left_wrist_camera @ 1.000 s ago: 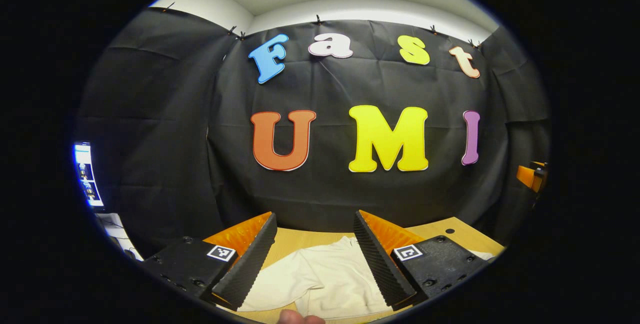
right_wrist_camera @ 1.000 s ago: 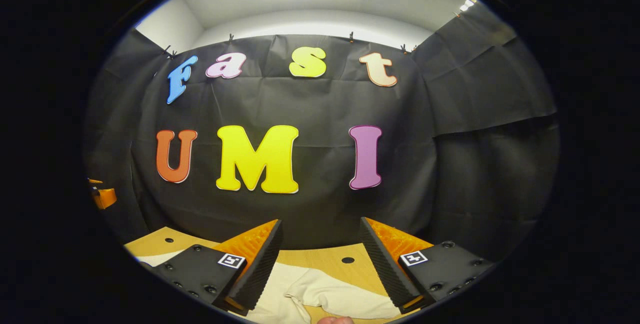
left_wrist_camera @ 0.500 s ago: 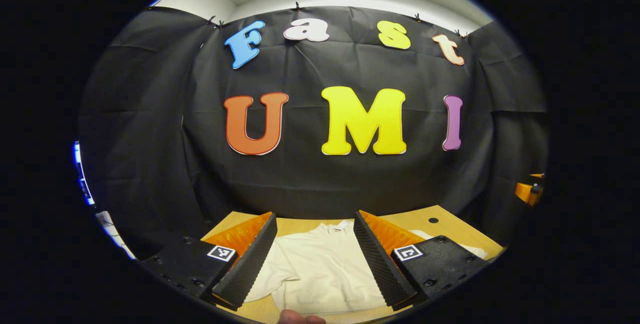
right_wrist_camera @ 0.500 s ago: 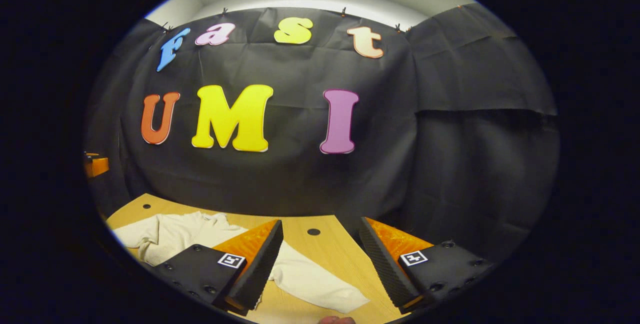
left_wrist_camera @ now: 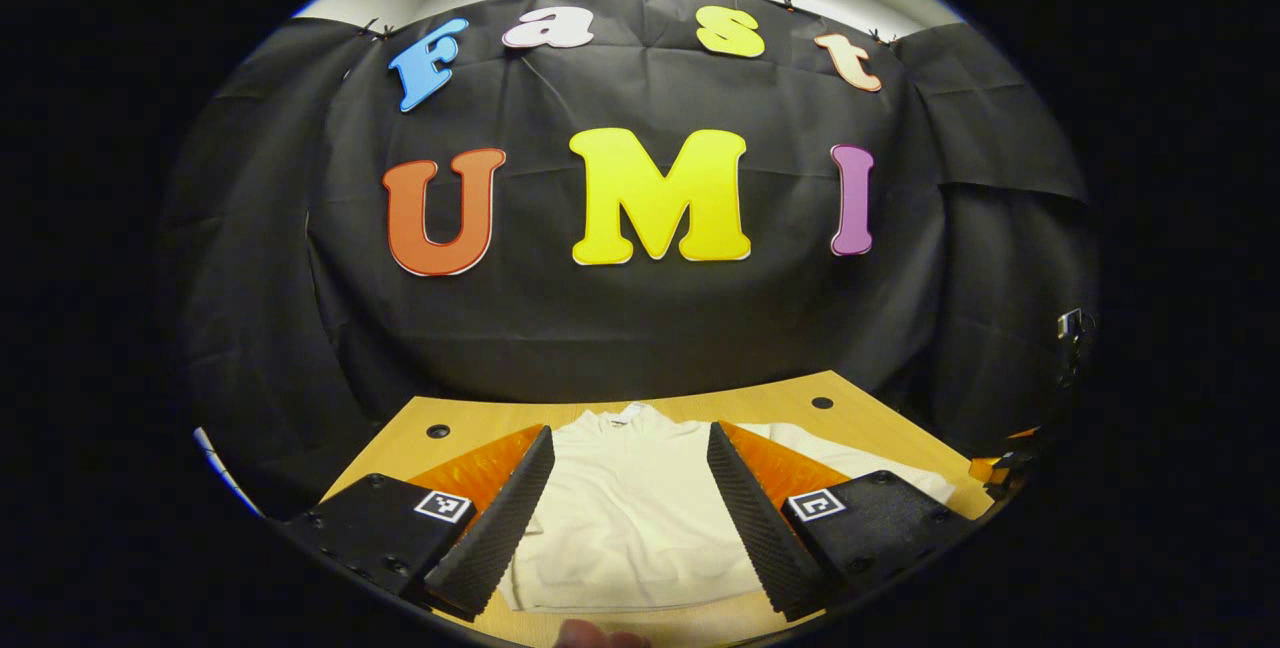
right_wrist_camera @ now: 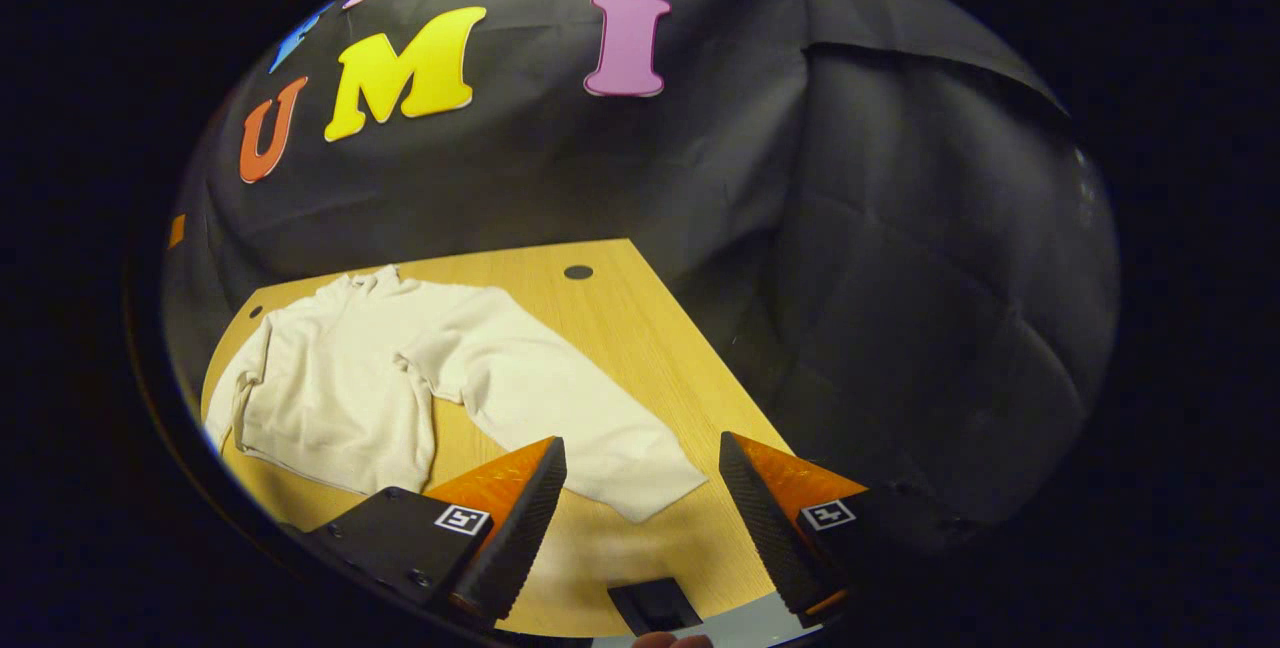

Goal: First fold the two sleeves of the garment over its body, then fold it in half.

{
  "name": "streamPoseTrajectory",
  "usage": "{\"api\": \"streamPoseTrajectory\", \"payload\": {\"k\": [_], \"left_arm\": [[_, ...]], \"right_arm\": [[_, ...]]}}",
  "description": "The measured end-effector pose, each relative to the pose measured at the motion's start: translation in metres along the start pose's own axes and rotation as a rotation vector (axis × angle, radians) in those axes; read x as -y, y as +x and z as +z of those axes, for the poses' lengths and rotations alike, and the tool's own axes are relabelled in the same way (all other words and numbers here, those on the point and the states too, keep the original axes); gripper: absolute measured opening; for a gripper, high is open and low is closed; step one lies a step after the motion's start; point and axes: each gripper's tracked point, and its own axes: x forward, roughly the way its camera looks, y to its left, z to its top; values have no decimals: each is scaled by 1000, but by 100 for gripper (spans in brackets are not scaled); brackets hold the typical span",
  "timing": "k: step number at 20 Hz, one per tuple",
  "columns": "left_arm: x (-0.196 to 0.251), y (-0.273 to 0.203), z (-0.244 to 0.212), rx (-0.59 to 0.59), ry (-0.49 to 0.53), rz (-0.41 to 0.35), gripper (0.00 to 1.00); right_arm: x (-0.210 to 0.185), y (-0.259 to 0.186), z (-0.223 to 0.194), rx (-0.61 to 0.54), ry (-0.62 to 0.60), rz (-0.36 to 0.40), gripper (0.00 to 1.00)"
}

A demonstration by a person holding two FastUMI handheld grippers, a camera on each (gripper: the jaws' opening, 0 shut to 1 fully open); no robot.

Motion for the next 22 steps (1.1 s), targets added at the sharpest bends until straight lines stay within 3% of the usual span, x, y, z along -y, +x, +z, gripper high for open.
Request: {"api": "streamPoseTrajectory", "payload": {"k": [6,8,15,18,21,22], "left_arm": [[-4,-1,-15,-58,-9,59,99],[-6,-2,-15,-64,-3,83,99],[4,-6,-26,-98,-25,153,99],[11,-7,-30,-111,-24,148,99],[11,-2,-29,-113,-4,136,99],[12,-1,-28,-109,-2,129,99]], "right_arm": [[13,51,-49,-178,-38,5,93],[15,68,-58,-226,-46,19,96],[15,108,-72,-314,-42,79,96],[17,110,-73,-323,-9,98,96],[18,114,-72,-300,4,106,93],[18,115,-72,-293,14,109,81]]}}
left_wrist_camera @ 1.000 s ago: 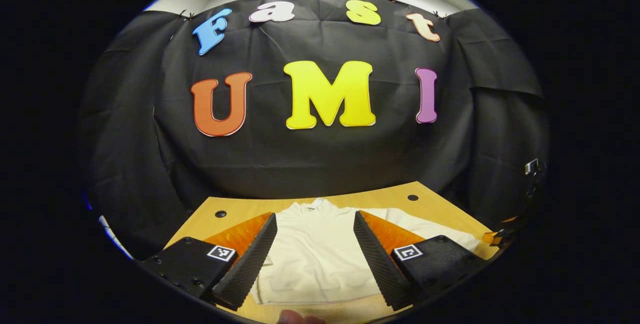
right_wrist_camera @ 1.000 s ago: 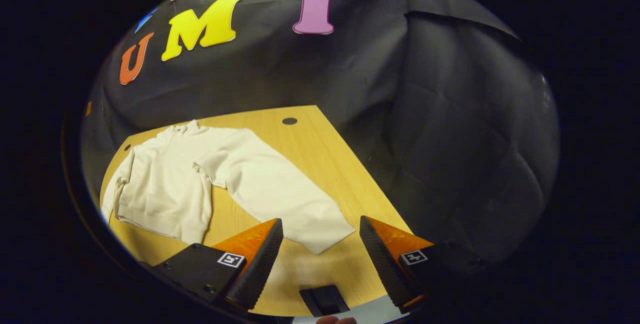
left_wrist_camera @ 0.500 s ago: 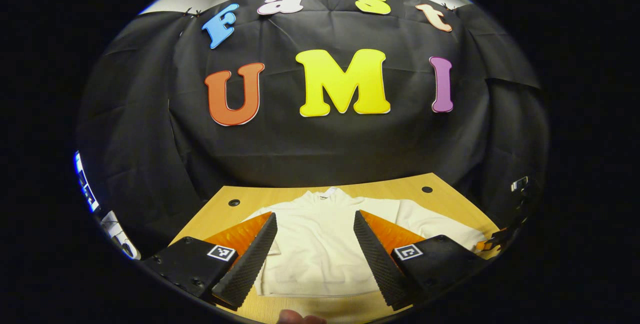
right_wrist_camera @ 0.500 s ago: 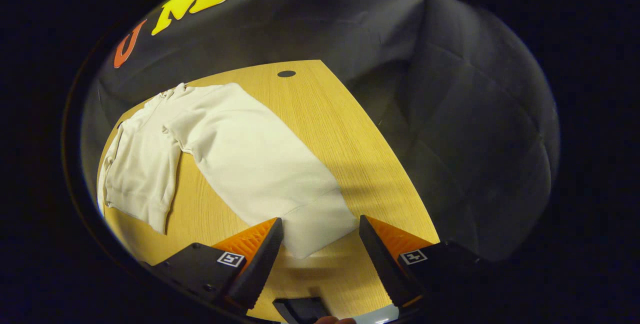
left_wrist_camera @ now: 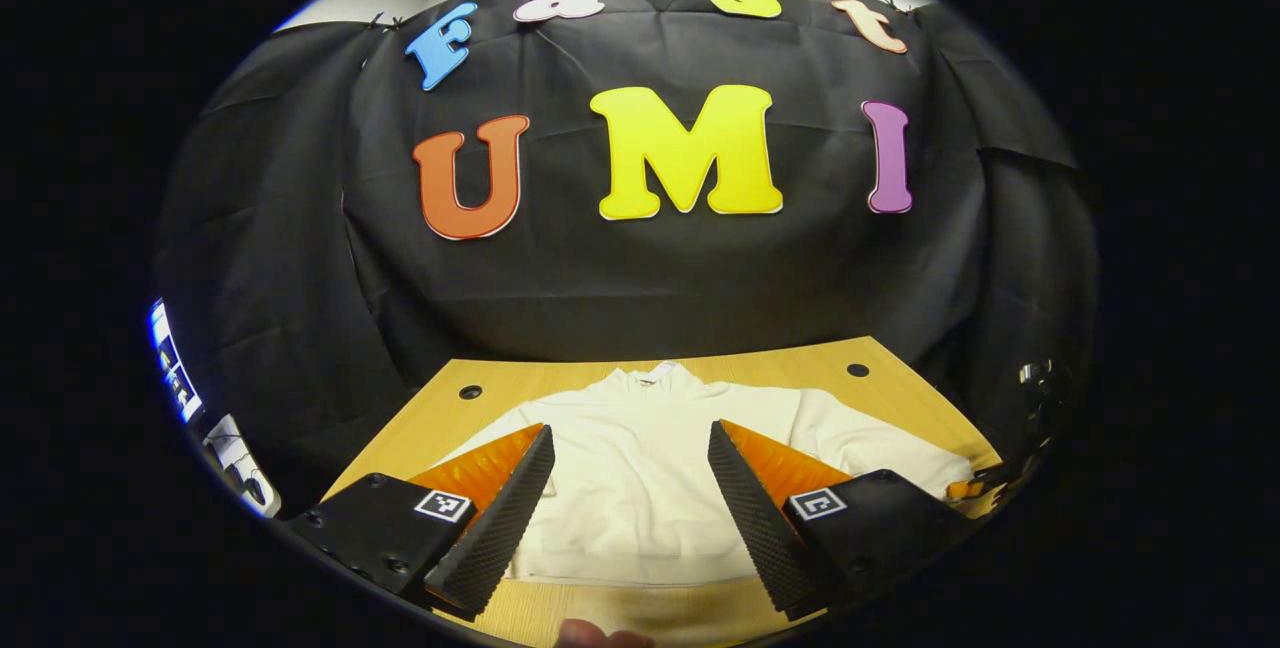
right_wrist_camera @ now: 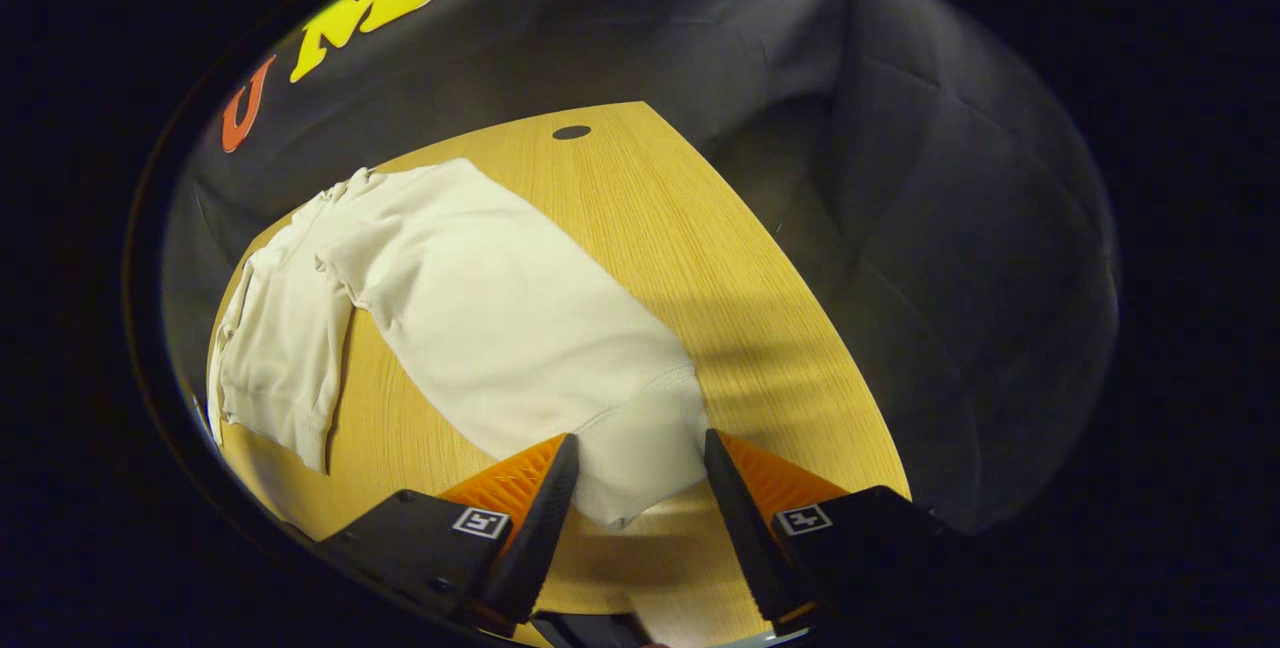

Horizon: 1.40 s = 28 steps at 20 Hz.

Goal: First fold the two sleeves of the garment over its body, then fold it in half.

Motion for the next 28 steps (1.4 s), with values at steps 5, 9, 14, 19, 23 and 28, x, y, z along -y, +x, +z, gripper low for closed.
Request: {"api": "streamPoseTrajectory", "payload": {"k": [5,9,14,19,23,28], "left_arm": [[-3,2,4,17,19,-24,99],[-14,5,7,19,19,-22,99],[-21,9,7,26,11,-47,99],[-37,15,5,39,9,-62,99],[-57,21,2,60,1,-70,99],[-91,23,4,87,-26,-57,99]], "right_arm": [[-3,1,2,12,19,27,59],[-3,1,4,-4,114,38,15],[-9,-27,37,75,208,37,0],[-58,-86,106,209,191,100,1],[-103,-132,172,313,118,139,0],[-193,-172,249,429,-70,182,0]]}}
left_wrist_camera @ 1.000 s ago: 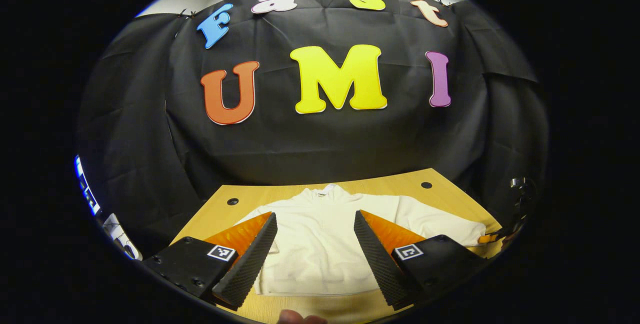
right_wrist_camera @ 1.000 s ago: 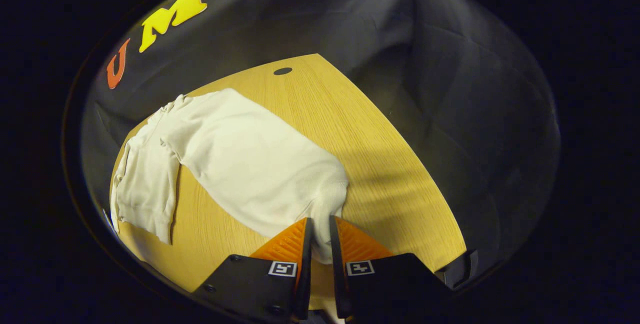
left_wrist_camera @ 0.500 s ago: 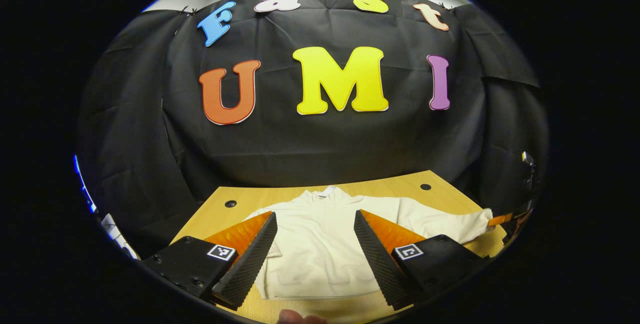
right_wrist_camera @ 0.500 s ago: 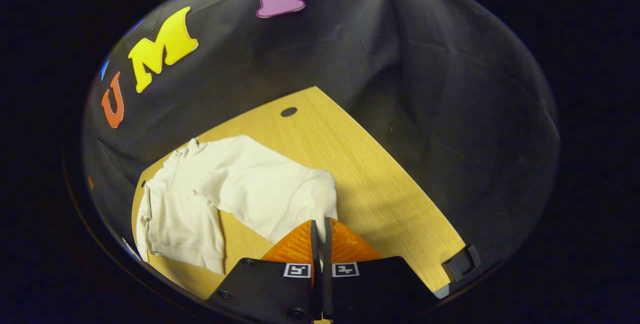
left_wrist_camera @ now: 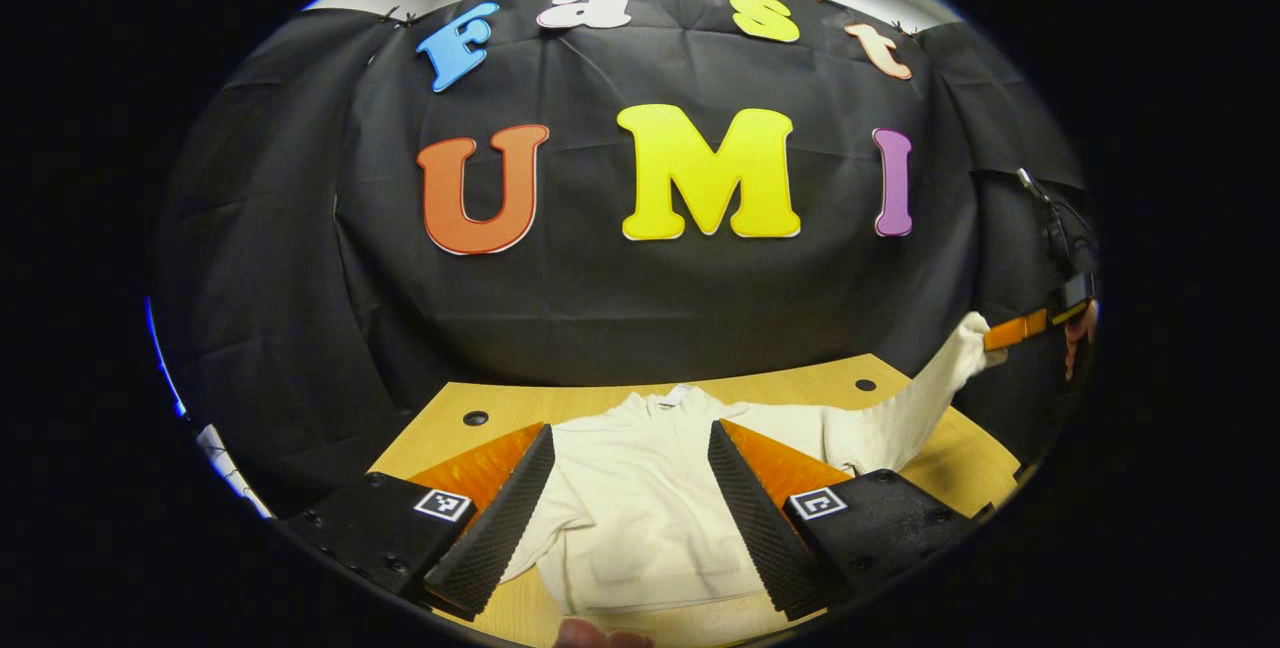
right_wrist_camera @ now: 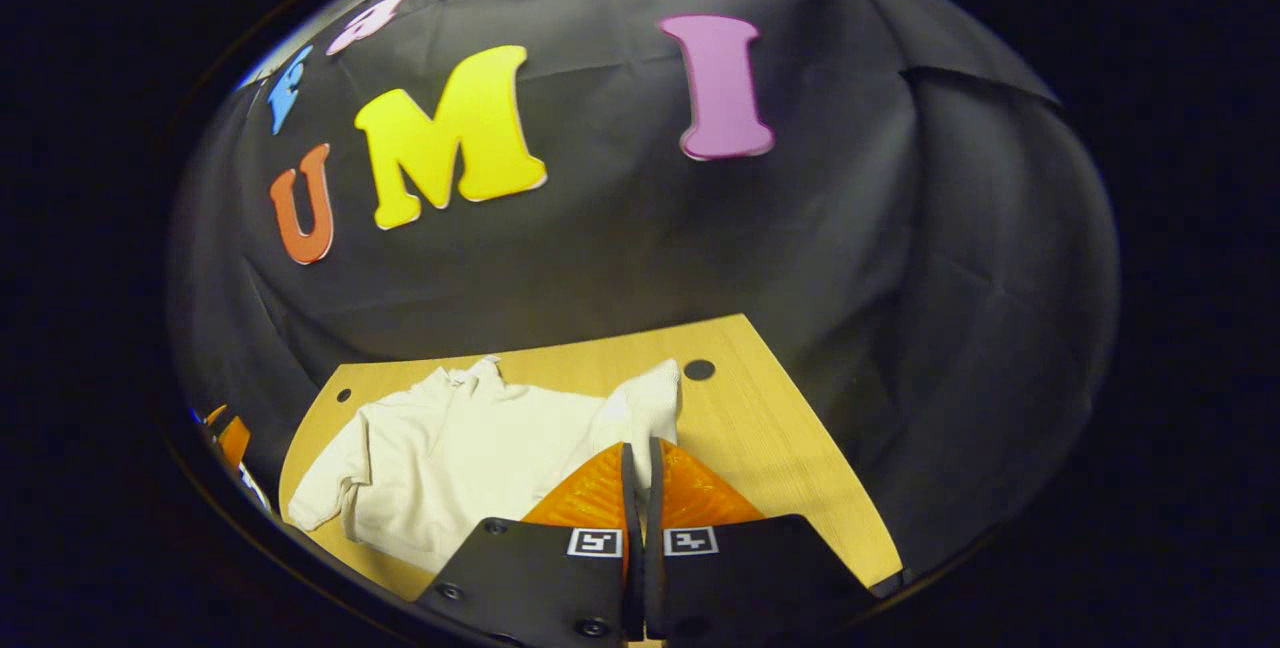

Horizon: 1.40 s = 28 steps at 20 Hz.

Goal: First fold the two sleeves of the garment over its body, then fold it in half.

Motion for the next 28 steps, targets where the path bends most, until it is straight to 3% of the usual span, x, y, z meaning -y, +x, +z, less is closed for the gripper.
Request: {"api": "streamPoseTrajectory", "payload": {"k": [6,11,14,19,25,28], "left_arm": [[-72,-9,-5,4,-51,83,99],[-132,-22,-11,1,-74,162,99],[-161,-25,-11,-2,-105,191,99],[-198,-34,-17,-6,-143,253,99],[-225,-50,-47,-63,-165,317,99],[-230,-56,-58,-81,-169,335,99]], "right_arm": [[-155,44,51,54,-192,150,0],[-300,109,-4,-46,-297,303,0],[-361,154,-58,-121,-367,357,0],[-431,214,-138,-222,-518,402,0],[-491,239,-186,-240,-633,449,3],[-508,233,-188,-238,-570,486,27]]}}
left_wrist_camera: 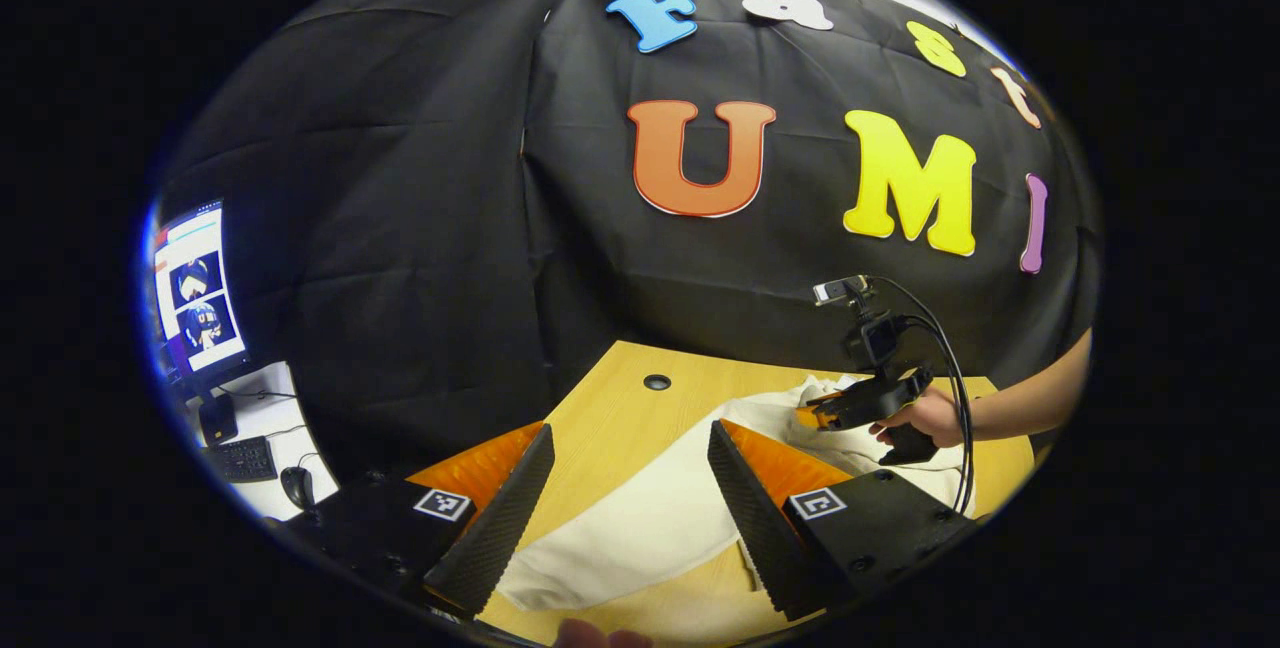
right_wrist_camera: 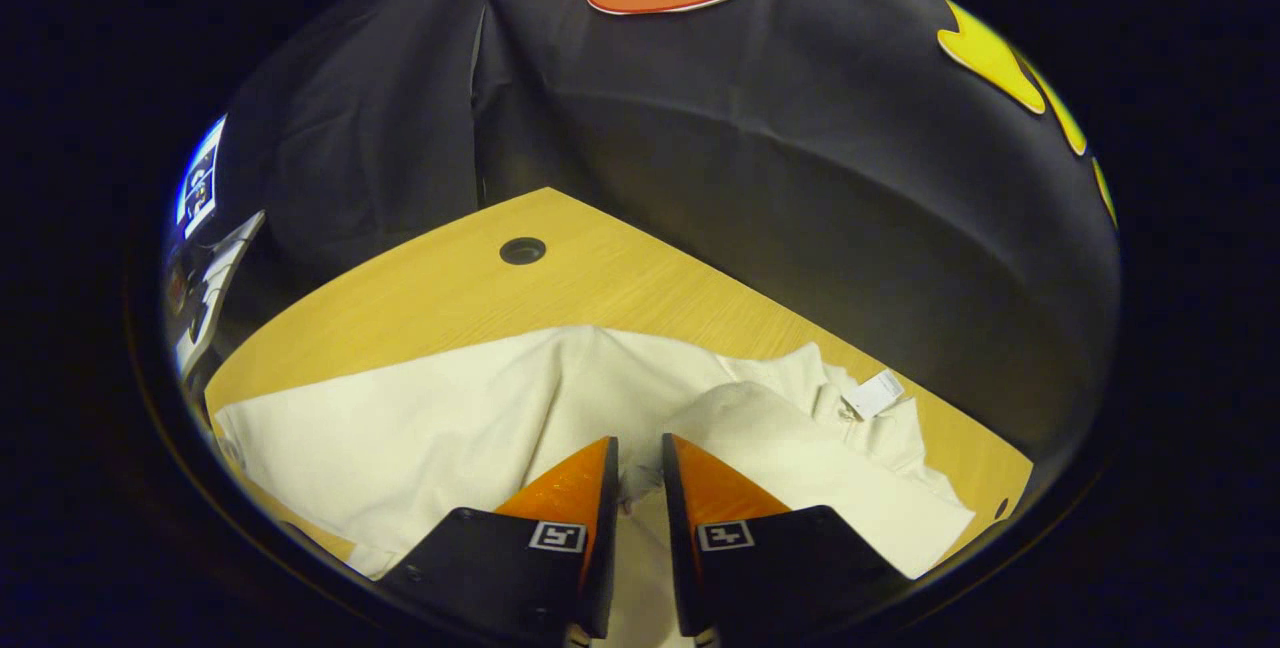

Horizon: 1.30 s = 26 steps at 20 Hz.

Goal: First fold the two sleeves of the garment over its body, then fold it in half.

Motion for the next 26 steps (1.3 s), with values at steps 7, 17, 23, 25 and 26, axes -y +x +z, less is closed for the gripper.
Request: {"api": "streamPoseTrajectory", "payload": {"k": [7,17,23,25,26], "left_arm": [[-10,-7,-32,-26,30,28,99],[-87,-55,-153,-183,-23,290,99],[-111,-37,-242,-322,-122,323,100],[-115,-24,-250,-336,-131,328,100],[-118,-20,-253,-345,-131,337,100]], "right_arm": [[-22,-55,33,143,30,54,83],[-44,-217,25,291,18,140,89],[-16,-262,-33,208,34,106,89],[-6,-267,-41,189,63,79,89],[-2,-270,-42,186,86,71,89]]}}
